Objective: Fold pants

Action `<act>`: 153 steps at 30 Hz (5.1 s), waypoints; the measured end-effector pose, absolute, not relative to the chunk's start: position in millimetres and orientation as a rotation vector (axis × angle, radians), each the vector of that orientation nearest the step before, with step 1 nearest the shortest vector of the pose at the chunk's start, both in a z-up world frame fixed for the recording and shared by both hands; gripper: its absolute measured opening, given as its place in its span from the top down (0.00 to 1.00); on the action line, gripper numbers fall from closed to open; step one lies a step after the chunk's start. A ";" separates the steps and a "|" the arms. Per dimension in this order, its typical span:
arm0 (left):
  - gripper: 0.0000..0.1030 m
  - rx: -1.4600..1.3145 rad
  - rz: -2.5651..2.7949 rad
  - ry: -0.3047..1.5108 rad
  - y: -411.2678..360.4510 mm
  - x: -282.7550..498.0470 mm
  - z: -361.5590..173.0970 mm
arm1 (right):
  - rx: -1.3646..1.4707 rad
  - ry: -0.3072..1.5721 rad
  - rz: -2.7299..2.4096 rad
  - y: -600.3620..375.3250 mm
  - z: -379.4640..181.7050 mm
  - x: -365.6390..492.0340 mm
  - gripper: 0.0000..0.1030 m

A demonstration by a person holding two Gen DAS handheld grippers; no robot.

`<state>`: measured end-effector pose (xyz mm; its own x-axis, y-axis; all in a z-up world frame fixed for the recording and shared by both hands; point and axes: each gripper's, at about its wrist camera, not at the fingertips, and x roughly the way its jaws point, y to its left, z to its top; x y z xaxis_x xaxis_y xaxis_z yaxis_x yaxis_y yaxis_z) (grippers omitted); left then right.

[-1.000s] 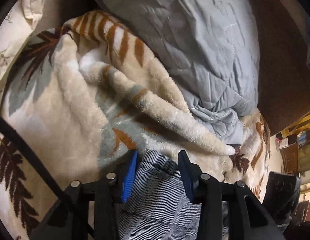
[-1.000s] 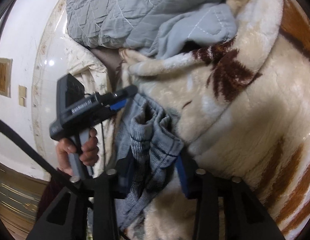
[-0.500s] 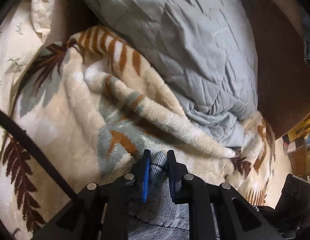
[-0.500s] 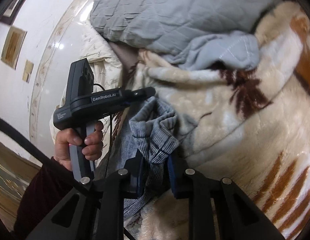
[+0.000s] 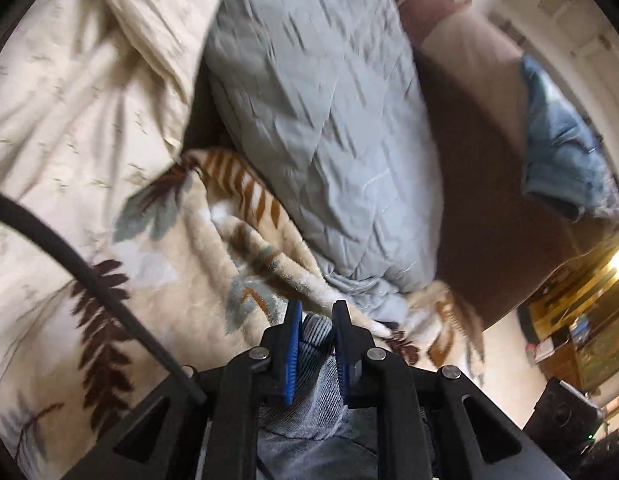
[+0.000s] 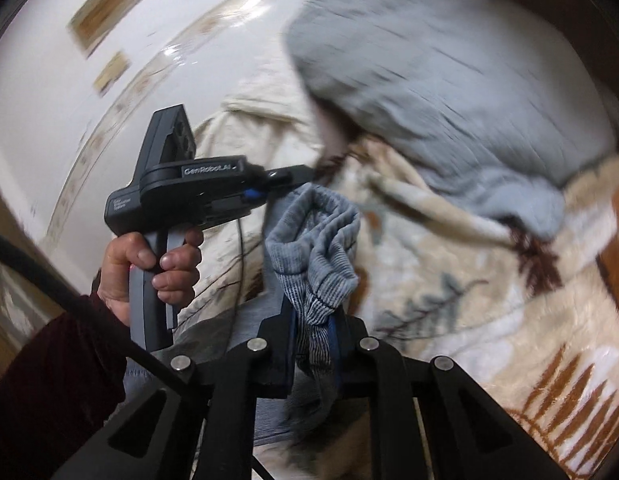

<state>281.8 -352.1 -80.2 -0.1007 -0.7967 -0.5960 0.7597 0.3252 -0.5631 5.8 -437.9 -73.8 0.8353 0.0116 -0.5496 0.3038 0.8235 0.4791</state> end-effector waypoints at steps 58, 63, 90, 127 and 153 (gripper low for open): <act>0.84 -0.062 -0.493 0.932 3.2 87.5 -94.1 | 0.332 0.839 0.079 -286.7 -115.7 47.0 0.39; 0.42 -0.203 -0.050 0.684 114.3 19.3 -76.2 | 0.310 0.792 0.182 -257.5 -92.5 33.6 0.38; 0.28 -0.502 0.123 0.755 162.4 65.3 -149.9 | -0.290 1.282 0.561 104.6 -101.2 259.7 0.31; 0.89 -0.322 -0.271 0.527 103.0 51.1 -92.7 | -0.105 1.092 0.487 -34.3 -38.5 233.7 0.93; 0.87 0.057 -0.727 0.746 -209.4 55.9 -114.1 | 0.486 0.992 0.263 -394.5 -127.2 191.4 0.88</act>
